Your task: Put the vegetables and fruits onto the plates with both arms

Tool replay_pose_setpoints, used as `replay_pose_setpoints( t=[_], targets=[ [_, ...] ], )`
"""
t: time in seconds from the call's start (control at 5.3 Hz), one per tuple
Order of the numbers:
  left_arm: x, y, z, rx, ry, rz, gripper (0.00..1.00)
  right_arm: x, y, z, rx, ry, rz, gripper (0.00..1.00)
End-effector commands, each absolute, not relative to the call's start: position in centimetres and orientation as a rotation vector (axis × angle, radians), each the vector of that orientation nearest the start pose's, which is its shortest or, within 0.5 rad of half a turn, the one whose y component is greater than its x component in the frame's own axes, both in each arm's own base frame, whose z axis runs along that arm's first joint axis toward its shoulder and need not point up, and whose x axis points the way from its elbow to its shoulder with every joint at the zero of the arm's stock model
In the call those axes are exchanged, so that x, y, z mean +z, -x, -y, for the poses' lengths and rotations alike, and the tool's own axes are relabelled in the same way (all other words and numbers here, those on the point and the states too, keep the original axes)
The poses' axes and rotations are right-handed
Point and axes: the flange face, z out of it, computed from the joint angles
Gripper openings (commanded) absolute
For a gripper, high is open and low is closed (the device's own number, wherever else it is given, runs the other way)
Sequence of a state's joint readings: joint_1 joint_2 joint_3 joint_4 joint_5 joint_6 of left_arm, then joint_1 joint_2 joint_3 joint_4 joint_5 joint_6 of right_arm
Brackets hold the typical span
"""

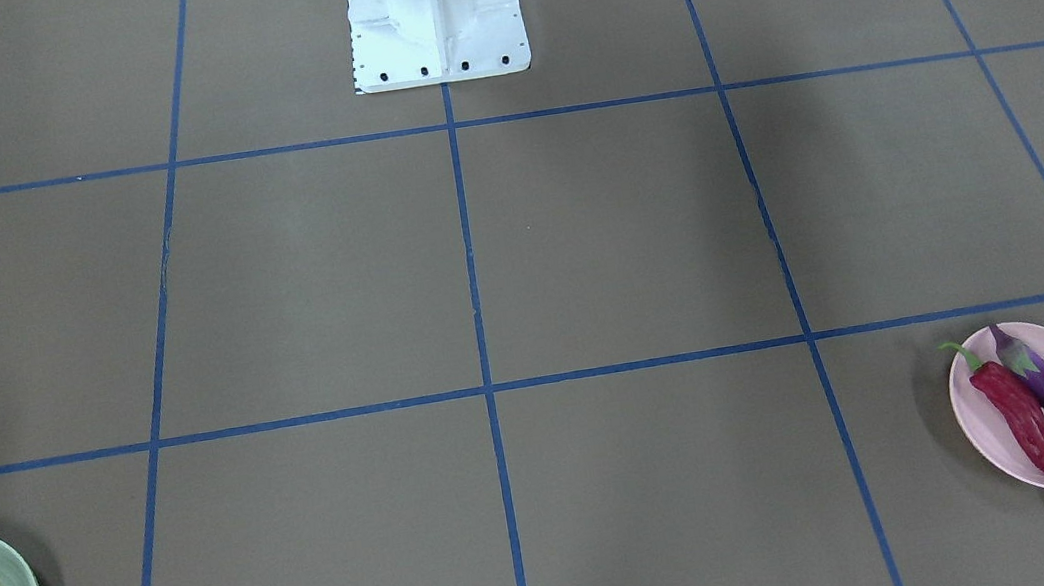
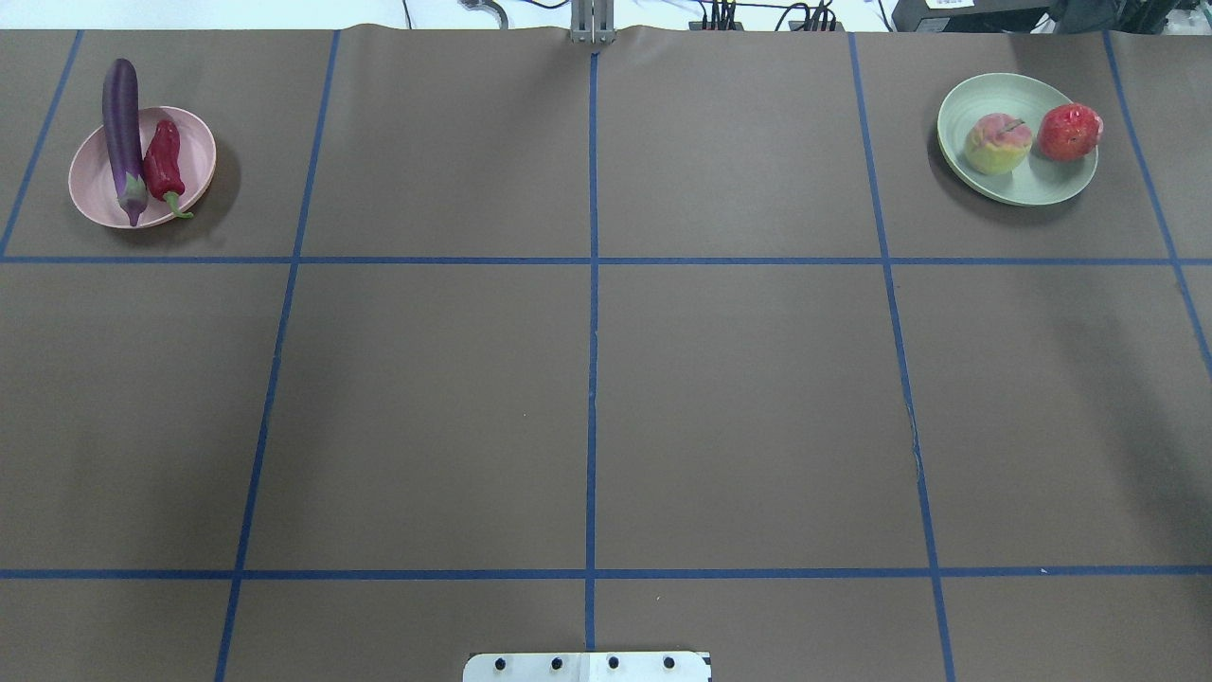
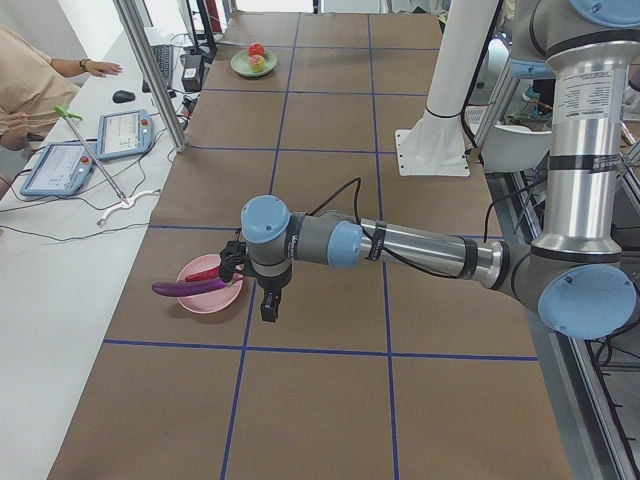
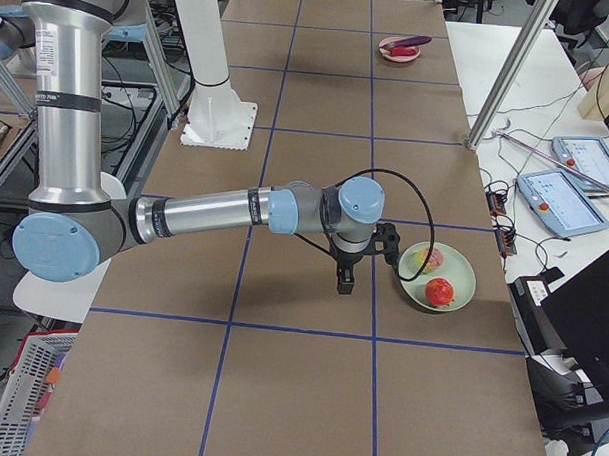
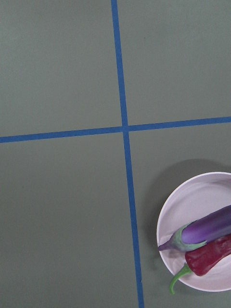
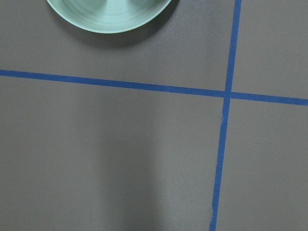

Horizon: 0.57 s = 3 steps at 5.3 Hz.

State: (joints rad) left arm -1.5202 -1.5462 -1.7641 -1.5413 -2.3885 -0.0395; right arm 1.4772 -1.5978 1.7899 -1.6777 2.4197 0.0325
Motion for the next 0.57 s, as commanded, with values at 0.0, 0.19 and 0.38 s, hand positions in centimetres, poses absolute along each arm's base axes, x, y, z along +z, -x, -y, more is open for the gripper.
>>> replay_pose_setpoints(
  t=[0.0, 0.19, 0.38],
  targets=[
    [57.66, 3.6, 48.69, 0.069, -0.093, -0.821, 1.0, 57.07, -1.29, 48.28, -0.092, -0.022, 0.86, 1.0],
    [57.74, 3.6, 48.69, 0.068, -0.092, -0.821, 1.0, 57.14, -1.29, 48.35, -0.092, -0.021, 0.86, 1.0],
    [57.66, 3.6, 48.69, 0.069, -0.093, -0.821, 1.0, 57.07, -1.27, 48.54, -0.091, -0.022, 0.86, 1.0]
  ],
)
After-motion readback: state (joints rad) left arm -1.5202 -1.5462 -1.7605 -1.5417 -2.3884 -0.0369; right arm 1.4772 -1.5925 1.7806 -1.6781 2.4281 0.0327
